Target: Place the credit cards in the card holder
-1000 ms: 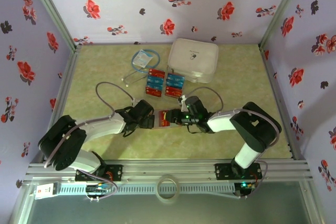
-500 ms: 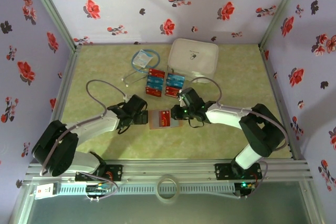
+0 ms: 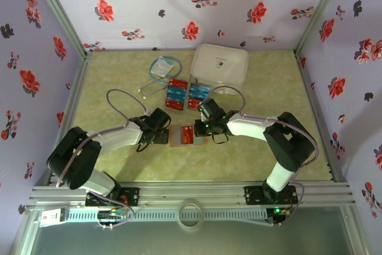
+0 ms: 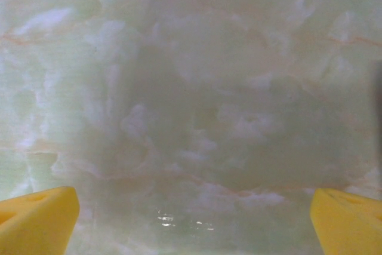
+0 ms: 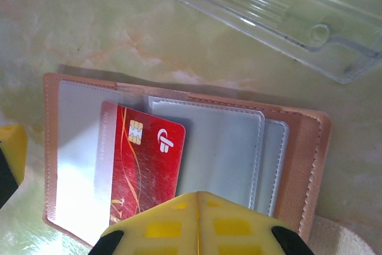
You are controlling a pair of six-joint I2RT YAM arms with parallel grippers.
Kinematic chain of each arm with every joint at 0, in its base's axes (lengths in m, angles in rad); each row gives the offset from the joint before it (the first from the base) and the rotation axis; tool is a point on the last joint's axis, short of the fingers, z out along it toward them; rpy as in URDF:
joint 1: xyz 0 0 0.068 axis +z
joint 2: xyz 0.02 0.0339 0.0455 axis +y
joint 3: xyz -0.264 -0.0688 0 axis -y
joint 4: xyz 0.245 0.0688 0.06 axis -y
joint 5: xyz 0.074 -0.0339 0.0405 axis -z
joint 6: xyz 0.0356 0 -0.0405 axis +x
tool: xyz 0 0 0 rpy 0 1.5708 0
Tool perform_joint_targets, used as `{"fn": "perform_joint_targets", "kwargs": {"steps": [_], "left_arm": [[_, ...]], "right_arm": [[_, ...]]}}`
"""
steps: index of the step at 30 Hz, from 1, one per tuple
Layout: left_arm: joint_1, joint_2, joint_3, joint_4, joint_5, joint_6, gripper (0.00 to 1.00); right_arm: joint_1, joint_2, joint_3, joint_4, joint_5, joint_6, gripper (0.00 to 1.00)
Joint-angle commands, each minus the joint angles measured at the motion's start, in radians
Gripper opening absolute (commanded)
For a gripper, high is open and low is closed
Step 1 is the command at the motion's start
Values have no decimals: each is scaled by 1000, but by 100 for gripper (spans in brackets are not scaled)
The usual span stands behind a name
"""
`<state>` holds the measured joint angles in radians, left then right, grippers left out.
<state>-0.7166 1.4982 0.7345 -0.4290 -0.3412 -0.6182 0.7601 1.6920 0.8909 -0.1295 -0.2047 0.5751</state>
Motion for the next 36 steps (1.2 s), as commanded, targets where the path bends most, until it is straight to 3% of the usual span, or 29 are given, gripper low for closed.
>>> {"fn": "perform_joint_targets", "kwargs": {"steps": [1, 36], "left_arm": [[5, 25, 33, -19, -20, 26, 100], [-8, 87, 49, 36, 22, 32, 100]], "right_arm": [[13, 25, 40, -19, 18, -21, 7], [95, 137, 181, -19, -32, 1, 7]]}}
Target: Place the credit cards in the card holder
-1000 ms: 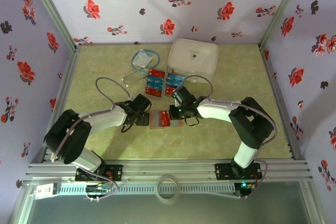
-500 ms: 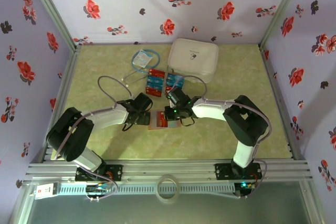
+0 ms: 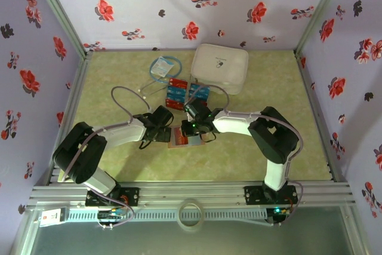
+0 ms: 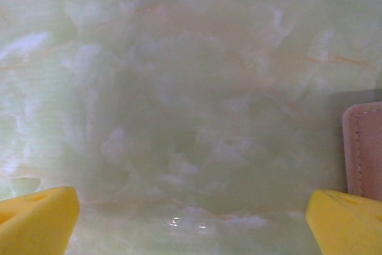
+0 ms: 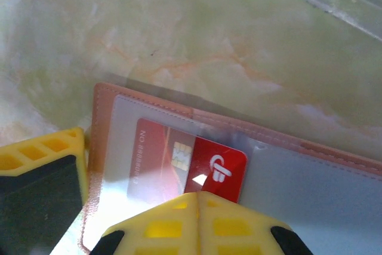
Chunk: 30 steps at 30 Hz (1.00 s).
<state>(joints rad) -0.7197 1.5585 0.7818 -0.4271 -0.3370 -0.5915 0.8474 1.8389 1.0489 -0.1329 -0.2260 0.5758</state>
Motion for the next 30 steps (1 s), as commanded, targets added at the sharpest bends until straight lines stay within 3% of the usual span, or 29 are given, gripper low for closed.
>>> {"fn": "perform_joint_targets", "kwargs": {"steps": [1, 10, 30], "left_arm": [[-5, 23, 2, 32, 18, 6, 100], [-4, -31, -11, -1, 7, -4, 100], [-3, 10, -27, 1, -13, -11, 100]], "right_arm": [[8, -25, 21, -24, -5, -2, 7], [-5, -118, -40, -83, 54, -33, 8], [1, -24, -44, -29, 13, -10, 7]]}}
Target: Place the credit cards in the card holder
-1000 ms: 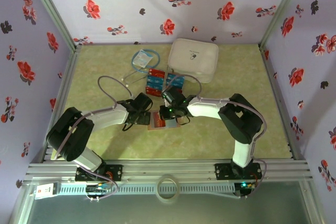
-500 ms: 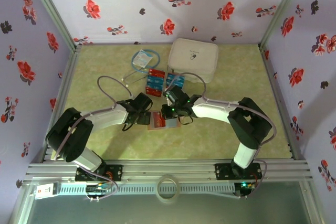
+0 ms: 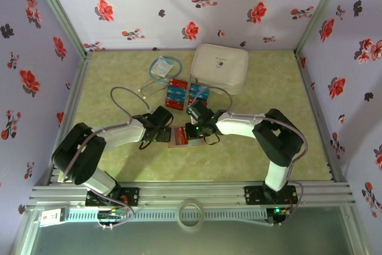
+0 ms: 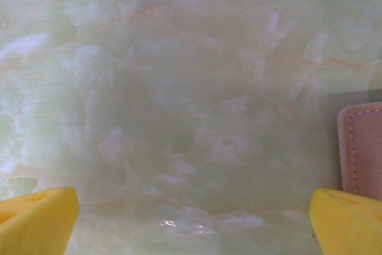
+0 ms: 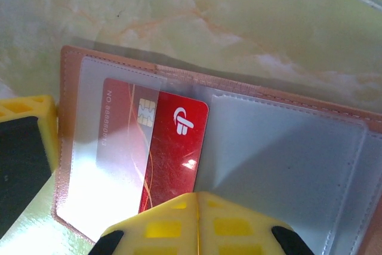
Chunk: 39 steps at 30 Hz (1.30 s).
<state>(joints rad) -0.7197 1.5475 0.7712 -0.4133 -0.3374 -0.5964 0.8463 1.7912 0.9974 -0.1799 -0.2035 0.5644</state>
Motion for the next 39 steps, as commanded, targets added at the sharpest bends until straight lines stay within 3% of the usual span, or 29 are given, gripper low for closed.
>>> {"fn": "perform_joint_targets", "kwargs": {"steps": [1, 25, 39], "left_arm": [[-4, 23, -17, -10, -11, -4, 100], [5, -23, -17, -15, -4, -12, 100], [35, -116, -24, -89, -13, -45, 100]], "right_arm": [[4, 26, 10, 19, -11, 3, 7], [36, 41, 60, 3, -18, 5, 6], [-3, -48, -51, -32, 33, -14, 7]]}}
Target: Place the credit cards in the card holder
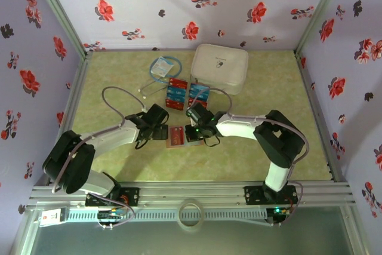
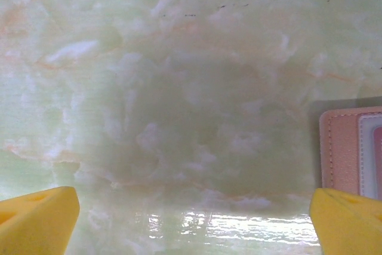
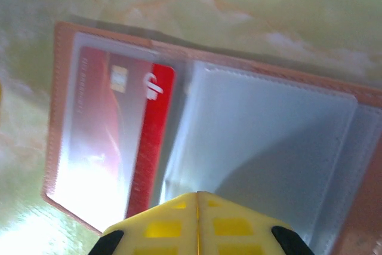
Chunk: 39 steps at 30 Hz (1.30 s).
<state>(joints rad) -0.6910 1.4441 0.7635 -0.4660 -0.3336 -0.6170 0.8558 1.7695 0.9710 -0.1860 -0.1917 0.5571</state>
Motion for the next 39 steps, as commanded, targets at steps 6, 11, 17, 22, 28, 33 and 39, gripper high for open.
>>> {"fn": "perform_joint_targets", "kwargs": {"steps": [6, 11, 17, 22, 28, 33, 39], "left_arm": [[7, 5, -32, -23, -10, -27, 100], [7, 28, -35, -6, -1, -18, 100], [7, 62, -29, 12, 6, -10, 100], [6, 82, -27, 26, 10, -3, 100], [6, 104, -25, 38, 16, 3, 100], [5, 120, -23, 47, 24, 4, 100], [4, 128, -24, 57, 30, 7, 100]], "right_arm": [[-12, -47, 0, -18, -7, 0, 7], [-1, -38, 48, -24, -17, -4, 7], [9, 5, 88, -17, -28, -2, 7], [16, 33, 99, -6, -31, 3, 7], [23, 62, 105, 8, -42, 8, 6], [29, 82, 113, 15, -49, 16, 6], [39, 105, 129, 17, -56, 20, 6]]}}
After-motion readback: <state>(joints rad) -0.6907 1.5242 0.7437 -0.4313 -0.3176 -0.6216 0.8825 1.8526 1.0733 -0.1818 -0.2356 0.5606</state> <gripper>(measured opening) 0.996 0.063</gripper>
